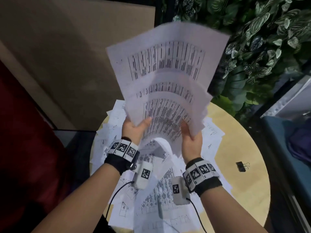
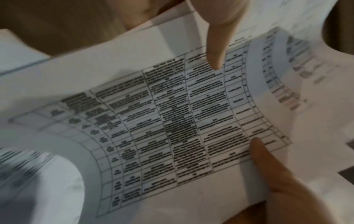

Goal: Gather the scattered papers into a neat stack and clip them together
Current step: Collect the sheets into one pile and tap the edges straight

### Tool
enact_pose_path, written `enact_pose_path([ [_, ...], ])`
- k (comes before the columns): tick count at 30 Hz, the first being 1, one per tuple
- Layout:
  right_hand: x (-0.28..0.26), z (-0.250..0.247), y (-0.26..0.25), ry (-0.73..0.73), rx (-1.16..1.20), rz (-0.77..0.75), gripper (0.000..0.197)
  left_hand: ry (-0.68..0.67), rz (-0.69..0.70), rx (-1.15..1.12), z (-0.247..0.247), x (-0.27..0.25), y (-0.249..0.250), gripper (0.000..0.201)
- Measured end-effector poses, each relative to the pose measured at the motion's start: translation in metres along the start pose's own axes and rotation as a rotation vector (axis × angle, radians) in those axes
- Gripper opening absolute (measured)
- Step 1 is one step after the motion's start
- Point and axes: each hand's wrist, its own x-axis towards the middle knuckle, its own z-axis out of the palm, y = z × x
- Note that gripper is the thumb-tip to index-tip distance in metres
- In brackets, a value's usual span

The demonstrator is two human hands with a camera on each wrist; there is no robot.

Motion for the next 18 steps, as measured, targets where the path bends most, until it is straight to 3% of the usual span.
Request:
enact_pose_path([
  [3,-0.008,-0.007,0.025,-0.132,-0.134,0.183,0.025,-0.045,-0.066,0.074,-0.007,-0.004,-0.016,0.04],
  [6,-0.008,-0.014,0.03,-0.188,-0.203,0.211,0.029,0.01,-0.145,0.093,-0.014,0.004,-0.027,0.053],
  [8,-0.002,-0.017,0.026,-0.136,-0.13,0.182,0.056,0.028,-0.167,0.126,-0.017,0.011,-0.027,0.052],
  [9,0.002,-0.018,0.023,-0.096,-0.128,0.125,0.075,0.025,-0.157,0.134,-0.019,0.015,-0.025,0.047],
  [11,0.007,-0.016,0.01,0.027,-0.231,-0.039,0.093,0.018,-0.163,0.15,-0.022,0.024,-0.026,0.042],
  [14,0.012,-0.006,-0.03,0.233,-0.597,-0.461,0.096,0.006,-0.164,0.191,-0.025,0.032,-0.028,0.042],
  [16,0.011,0.012,-0.056,0.232,-0.797,-0.745,0.095,-0.004,-0.164,0.201,-0.025,0.033,-0.027,0.046],
  [18,0.004,0.034,-0.079,0.192,-0.912,-0.908,0.095,-0.011,-0.185,0.213,-0.025,0.032,-0.026,0.052],
])
